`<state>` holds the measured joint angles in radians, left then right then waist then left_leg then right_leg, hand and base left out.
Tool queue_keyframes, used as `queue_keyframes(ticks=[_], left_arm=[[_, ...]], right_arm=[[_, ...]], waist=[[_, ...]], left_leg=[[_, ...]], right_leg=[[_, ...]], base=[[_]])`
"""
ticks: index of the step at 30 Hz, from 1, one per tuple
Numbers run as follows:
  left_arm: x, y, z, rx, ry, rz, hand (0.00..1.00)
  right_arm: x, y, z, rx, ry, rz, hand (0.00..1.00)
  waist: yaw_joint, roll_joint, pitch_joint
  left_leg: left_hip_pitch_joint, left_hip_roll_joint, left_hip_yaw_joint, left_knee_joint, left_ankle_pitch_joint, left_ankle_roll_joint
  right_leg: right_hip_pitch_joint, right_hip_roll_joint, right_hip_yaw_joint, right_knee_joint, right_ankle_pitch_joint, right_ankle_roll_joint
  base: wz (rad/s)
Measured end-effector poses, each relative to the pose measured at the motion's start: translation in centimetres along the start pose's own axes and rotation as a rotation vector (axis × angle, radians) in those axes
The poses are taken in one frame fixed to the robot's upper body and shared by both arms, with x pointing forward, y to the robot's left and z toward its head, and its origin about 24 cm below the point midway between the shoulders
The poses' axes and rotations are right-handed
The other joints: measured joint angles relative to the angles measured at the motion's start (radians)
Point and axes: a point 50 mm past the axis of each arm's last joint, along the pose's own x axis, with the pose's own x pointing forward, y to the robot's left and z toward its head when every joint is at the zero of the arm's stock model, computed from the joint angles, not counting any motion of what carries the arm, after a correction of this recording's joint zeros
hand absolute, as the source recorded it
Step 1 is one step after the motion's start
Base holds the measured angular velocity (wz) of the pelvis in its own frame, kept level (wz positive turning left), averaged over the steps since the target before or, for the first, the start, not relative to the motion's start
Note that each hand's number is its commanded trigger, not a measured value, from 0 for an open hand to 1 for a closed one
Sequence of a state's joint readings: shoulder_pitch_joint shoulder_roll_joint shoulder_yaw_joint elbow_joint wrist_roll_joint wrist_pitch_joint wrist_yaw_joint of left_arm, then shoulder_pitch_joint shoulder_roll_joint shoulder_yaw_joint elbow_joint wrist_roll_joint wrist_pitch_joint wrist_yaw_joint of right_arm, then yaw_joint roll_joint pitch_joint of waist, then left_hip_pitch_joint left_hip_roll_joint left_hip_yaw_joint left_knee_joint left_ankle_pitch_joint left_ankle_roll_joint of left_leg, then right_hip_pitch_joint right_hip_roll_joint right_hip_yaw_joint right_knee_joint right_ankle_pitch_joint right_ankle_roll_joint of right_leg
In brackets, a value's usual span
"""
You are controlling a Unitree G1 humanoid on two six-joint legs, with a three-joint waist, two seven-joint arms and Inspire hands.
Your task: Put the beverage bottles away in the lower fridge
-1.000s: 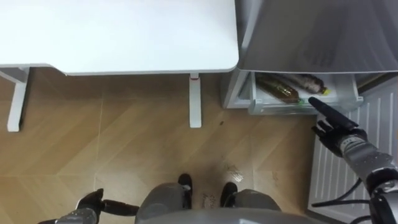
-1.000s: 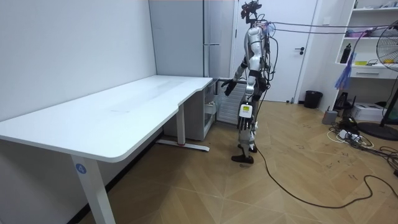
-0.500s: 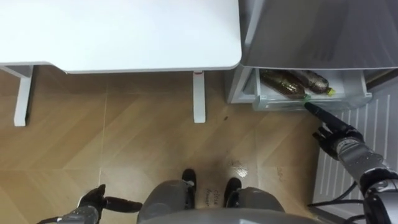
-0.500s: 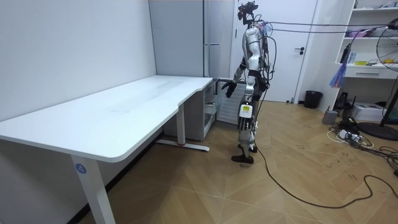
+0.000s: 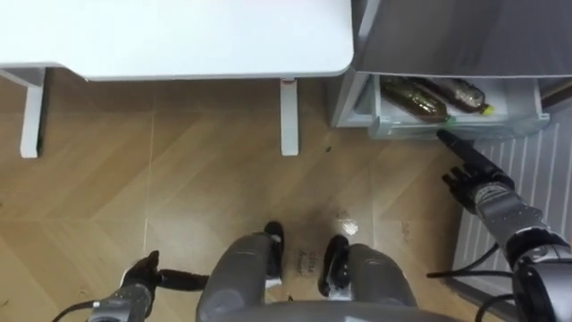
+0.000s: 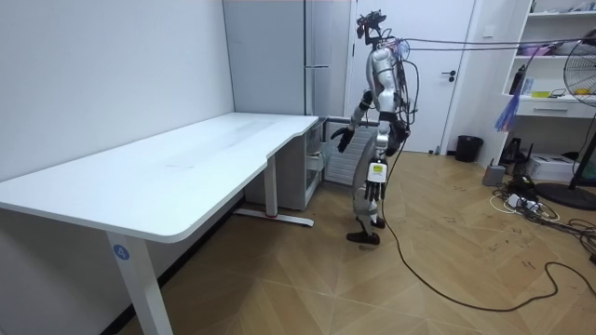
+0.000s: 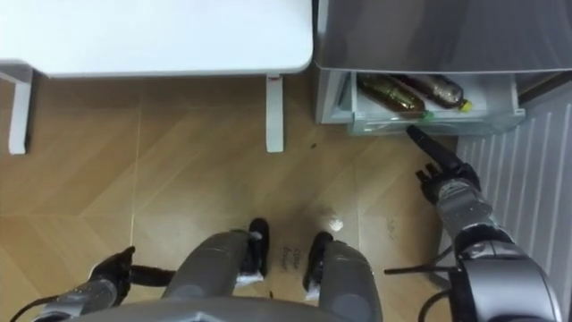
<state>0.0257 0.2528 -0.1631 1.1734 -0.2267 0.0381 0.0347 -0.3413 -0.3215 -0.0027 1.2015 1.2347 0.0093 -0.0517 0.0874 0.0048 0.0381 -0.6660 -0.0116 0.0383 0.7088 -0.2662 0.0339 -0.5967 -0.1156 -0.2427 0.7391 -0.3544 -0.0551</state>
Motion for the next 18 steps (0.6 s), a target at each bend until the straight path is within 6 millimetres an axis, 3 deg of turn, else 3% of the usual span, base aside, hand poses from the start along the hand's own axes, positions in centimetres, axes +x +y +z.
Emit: queue_keyframes(ticks=[3, 9, 13, 18], left_arm=[[-0.1, 0.1, -0.6, -0.002, 0.019, 0.012, 0.0], [-0.1, 0.3, -0.2, -0.045, 0.001, 0.022, 0.0], [-0.1, 0.4, -0.3, -0.038, 0.001, 0.024, 0.0], [-0.1, 0.8, -0.6, -0.033, 0.016, 0.028, 0.0]], right_arm=[[0.1, 0.8, 0.7, 0.001, -0.023, 0.022, 0.0], [0.0, 4.0, 5.0, -0.056, -0.149, 0.107, 0.0], [-0.4, 5.9, 7.4, -0.098, -0.219, 0.141, 0.0], [-0.6, 6.3, 8.3, -0.143, -0.246, 0.139, 0.0]], waist=[[0.006, 0.0, 0.0003], [0.027, 0.009, 0.002], [0.036, 0.004, 0.0033], [0.047, -0.013, 0.0062]], left_leg=[[-0.104, -0.003, 0.0, 0.114, -0.033, -0.002], [-0.308, -0.005, -0.021, 0.336, -0.086, -0.02], [-0.397, -0.02, -0.027, 0.414, -0.092, -0.024], [-0.476, -0.033, -0.027, 0.472, -0.092, -0.032]], right_leg=[[-0.106, -0.022, 0.005, 0.137, -0.048, -0.011], [-0.292, -0.055, -0.008, 0.365, -0.123, -0.039], [-0.38, -0.085, -0.012, 0.468, -0.161, -0.055], [-0.458, -0.114, -0.012, 0.545, -0.176, -0.075]], base=[[0.07], [0.1], [0.18], [0.04]])
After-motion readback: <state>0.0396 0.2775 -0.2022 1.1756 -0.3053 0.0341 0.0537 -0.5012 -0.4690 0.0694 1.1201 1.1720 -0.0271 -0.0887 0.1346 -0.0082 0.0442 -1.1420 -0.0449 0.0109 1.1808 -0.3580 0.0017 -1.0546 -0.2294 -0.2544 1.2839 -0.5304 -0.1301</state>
